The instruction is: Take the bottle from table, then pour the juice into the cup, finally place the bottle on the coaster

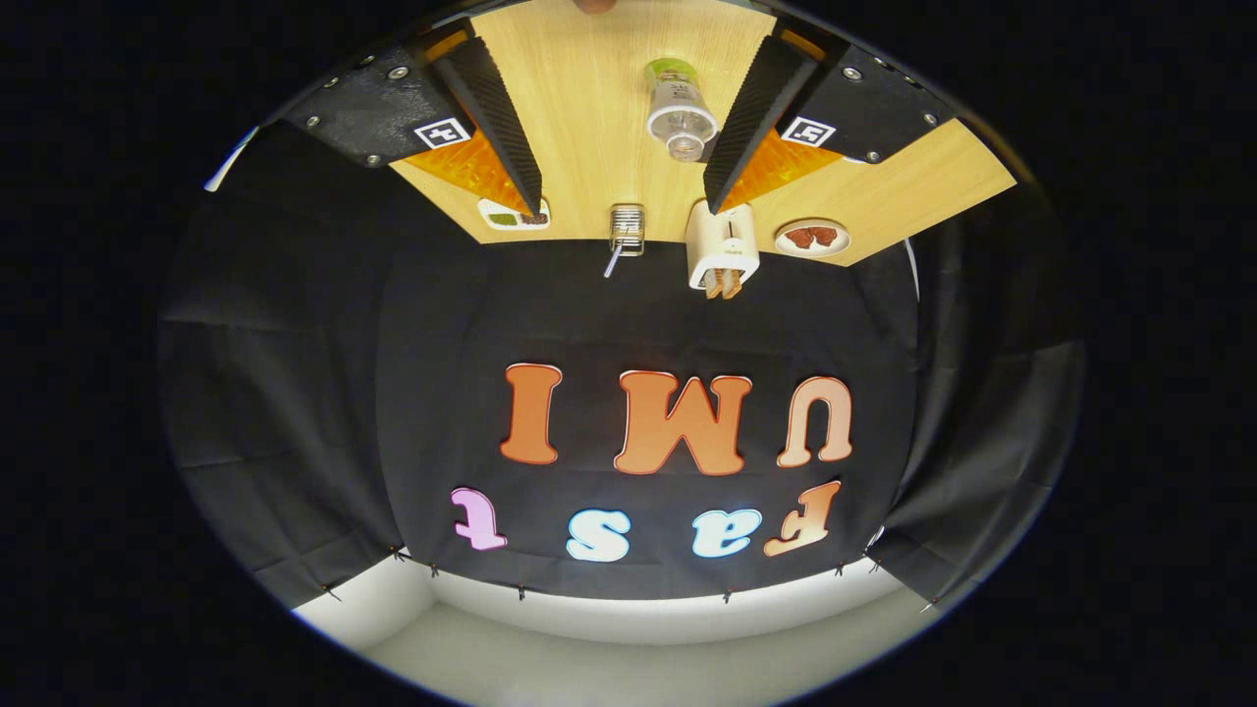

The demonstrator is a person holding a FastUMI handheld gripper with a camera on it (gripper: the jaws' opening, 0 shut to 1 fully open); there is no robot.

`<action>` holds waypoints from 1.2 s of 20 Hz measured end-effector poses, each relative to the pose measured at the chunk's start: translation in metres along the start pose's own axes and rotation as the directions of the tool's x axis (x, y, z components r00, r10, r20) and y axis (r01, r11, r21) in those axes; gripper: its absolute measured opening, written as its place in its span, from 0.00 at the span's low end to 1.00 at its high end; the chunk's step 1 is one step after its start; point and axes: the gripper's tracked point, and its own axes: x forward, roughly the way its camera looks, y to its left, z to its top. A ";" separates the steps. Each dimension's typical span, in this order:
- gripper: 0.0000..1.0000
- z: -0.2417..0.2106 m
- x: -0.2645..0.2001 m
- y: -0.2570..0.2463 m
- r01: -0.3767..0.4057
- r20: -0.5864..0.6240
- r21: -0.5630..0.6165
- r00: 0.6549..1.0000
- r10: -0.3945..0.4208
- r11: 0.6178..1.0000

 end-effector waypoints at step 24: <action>0.99 -0.154 0.068 0.056 -0.050 -0.207 0.055 0.977 0.060 0.997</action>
